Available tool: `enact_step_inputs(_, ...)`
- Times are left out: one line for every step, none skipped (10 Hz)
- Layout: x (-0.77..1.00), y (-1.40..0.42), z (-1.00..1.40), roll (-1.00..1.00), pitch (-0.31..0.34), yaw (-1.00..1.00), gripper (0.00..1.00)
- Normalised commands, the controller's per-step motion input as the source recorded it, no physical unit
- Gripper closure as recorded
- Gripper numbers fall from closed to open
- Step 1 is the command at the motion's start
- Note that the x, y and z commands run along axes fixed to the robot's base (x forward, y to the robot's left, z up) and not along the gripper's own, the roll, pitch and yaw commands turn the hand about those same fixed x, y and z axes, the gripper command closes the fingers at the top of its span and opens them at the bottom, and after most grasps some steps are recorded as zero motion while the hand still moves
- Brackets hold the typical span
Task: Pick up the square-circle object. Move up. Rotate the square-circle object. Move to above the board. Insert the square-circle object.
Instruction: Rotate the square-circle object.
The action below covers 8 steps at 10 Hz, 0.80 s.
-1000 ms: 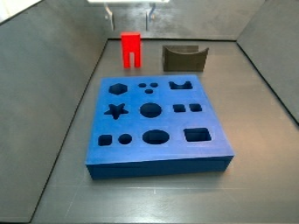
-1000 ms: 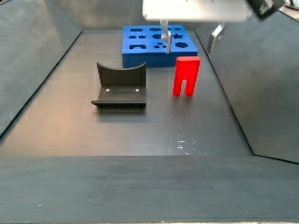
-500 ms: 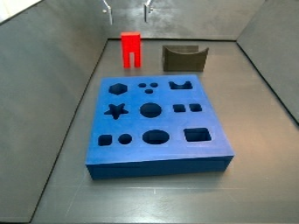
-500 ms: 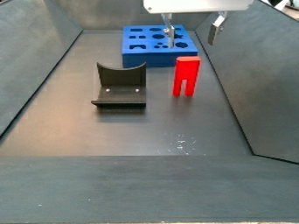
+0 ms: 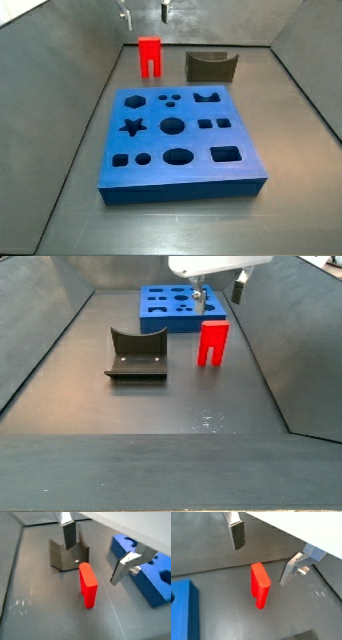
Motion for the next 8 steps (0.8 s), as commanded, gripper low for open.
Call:
enact_step_inputs(0.02, 0.00, -0.02, 0.00, 0.004, 1.00, 0.00)
enact_step_inputs(0.02, 0.00, -0.02, 0.00, 0.004, 1.00, 0.00)
enact_step_inputs(0.02, 0.00, -0.02, 0.00, 0.005, 1.00, 0.00)
enact_step_inputs(0.02, 0.00, -0.02, 0.00, 0.005, 1.00, 0.00)
enact_step_inputs(0.02, 0.00, -0.02, 0.00, 0.005, 1.00, 0.00)
enact_step_inputs(0.02, 0.00, -0.02, 0.00, 0.005, 1.00, 0.00)
enact_step_inputs(0.02, 0.00, -0.02, 0.00, 0.005, 1.00, 0.00)
enact_step_inputs(0.02, 0.00, -0.02, 0.00, 0.005, 1.00, 0.00)
